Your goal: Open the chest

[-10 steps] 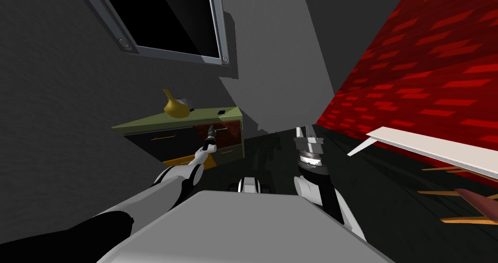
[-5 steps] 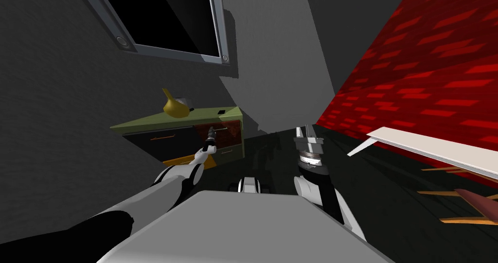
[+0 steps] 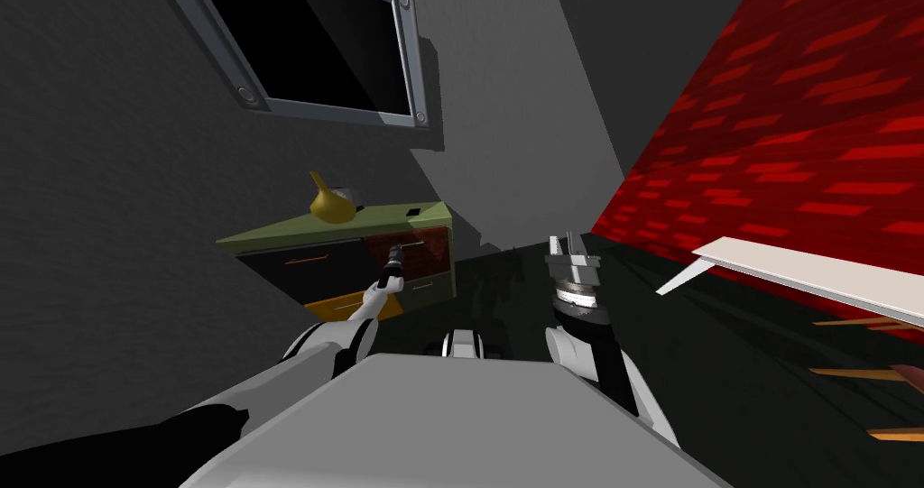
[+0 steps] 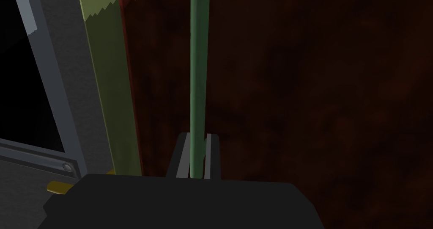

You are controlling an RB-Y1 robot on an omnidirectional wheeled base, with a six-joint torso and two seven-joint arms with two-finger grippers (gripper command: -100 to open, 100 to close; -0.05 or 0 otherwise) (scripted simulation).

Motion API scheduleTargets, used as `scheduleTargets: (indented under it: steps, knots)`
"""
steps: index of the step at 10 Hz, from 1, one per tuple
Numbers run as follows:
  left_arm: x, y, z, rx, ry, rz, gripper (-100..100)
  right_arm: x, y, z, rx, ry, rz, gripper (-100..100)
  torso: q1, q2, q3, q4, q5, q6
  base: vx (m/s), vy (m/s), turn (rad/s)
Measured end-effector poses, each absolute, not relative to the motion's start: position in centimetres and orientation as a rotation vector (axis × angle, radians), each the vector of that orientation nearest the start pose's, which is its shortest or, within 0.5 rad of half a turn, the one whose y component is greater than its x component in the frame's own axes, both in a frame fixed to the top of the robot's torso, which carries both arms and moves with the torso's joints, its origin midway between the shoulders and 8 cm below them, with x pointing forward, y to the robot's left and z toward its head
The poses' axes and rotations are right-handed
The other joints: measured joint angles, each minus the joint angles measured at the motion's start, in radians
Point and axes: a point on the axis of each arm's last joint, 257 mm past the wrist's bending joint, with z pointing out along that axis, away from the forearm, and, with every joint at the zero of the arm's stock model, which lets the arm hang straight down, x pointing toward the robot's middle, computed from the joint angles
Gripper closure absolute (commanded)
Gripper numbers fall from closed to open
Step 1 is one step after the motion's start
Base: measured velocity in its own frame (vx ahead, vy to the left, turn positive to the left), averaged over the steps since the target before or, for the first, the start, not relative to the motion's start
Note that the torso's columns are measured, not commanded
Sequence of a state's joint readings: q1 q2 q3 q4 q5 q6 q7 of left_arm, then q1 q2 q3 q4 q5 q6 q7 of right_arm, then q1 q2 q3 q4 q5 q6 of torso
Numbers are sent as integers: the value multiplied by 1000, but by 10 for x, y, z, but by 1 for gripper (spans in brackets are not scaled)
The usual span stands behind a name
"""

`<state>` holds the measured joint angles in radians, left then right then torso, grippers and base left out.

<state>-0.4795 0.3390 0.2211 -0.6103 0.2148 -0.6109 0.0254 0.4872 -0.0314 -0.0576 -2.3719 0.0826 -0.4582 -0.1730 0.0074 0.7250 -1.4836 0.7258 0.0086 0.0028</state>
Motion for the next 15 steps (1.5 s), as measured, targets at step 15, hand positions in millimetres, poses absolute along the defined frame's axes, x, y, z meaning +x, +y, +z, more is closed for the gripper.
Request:
scheduleTargets:
  steps: [15]
  knots:
    - [552, 390, -223, -1122, 904, -1119, 100, 331, -279, 61, 592, 602, 1370, 0, -7, -5, -3, -2, 0, 9, 40, 21, 6]
